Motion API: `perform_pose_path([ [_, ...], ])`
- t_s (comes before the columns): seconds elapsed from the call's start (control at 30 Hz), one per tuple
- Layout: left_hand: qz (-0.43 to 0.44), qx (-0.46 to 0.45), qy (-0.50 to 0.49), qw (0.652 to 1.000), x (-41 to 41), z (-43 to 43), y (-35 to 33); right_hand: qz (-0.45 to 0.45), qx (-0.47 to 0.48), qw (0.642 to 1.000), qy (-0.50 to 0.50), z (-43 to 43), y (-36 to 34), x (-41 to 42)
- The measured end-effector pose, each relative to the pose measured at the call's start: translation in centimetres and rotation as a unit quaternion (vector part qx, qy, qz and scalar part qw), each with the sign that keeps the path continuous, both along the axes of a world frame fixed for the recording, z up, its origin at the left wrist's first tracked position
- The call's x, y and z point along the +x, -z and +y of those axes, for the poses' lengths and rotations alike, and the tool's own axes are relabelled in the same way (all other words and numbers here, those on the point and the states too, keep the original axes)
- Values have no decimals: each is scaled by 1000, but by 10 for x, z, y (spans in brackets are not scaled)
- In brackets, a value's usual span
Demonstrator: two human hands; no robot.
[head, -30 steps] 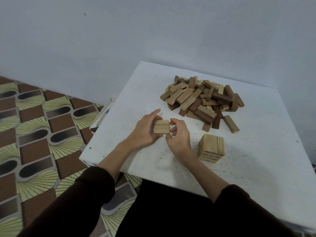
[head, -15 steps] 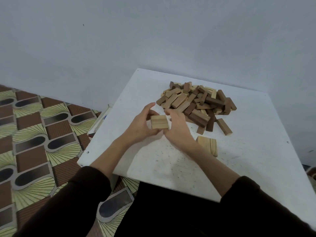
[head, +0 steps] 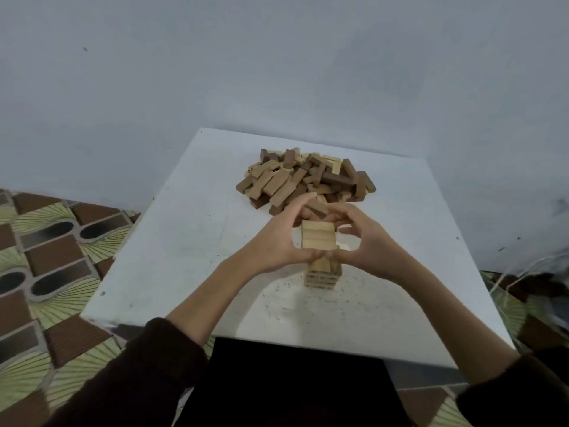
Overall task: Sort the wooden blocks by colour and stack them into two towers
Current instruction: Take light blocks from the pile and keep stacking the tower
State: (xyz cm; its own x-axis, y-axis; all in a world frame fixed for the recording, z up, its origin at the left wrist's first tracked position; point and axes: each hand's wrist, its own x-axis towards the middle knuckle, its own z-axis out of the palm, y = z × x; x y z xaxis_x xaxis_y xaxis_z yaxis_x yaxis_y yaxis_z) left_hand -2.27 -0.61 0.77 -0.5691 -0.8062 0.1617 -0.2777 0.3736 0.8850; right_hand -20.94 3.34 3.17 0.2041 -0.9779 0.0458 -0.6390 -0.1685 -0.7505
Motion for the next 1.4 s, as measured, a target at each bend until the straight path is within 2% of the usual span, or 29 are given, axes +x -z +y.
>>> perform_pose_path([
  [0.63,-38,59,19,997,-12,12,16,12,2,1000,5,14,29,-12],
  [1.4,-51,26,-5,998,-7,18,23,35,-32,999,-14,16,39,-14],
])
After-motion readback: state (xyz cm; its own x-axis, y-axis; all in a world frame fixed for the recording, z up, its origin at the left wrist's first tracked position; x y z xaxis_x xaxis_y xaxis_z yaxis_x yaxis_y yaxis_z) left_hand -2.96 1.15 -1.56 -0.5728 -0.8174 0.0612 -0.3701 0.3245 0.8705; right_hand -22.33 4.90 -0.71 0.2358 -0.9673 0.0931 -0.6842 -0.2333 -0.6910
